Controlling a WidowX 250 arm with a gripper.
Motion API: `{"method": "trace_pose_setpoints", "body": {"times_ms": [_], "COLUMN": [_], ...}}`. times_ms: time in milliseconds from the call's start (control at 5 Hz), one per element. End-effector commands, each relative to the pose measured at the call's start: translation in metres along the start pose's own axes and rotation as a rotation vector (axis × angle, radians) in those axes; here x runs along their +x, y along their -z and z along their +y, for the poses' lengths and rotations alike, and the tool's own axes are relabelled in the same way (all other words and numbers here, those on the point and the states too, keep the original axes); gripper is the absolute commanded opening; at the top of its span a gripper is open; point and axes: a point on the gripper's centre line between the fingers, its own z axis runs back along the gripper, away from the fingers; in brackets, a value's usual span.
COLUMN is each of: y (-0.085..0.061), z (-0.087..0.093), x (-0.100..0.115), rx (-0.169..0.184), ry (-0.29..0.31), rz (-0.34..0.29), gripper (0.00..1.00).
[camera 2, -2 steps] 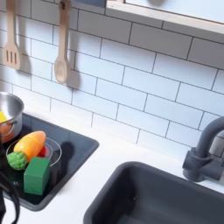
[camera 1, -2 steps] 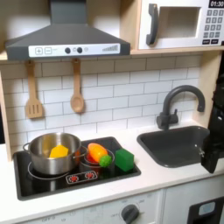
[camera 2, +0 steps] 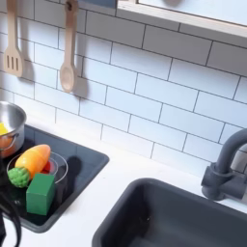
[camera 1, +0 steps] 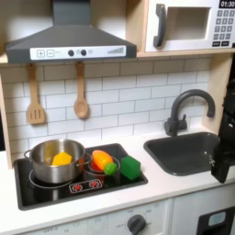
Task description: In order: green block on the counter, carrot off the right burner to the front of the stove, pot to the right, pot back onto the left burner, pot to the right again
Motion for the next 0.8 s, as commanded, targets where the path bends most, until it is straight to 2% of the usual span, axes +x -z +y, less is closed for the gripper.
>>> {"method": "trace_pose_setpoints", "body": {"times_ms": [0,200,600], "y": [0.003,0.004,0.004], "z": [0.006,0.013,0.018], "x": [0.009,0.014,0.029], "rx": [-0.007,-0.019,-0.052], "ry": [-0.016,-0.065,-0.113], "rz": [-0.001,0.002,-0.003], "gripper": [1.0,1.0,1.0]}}
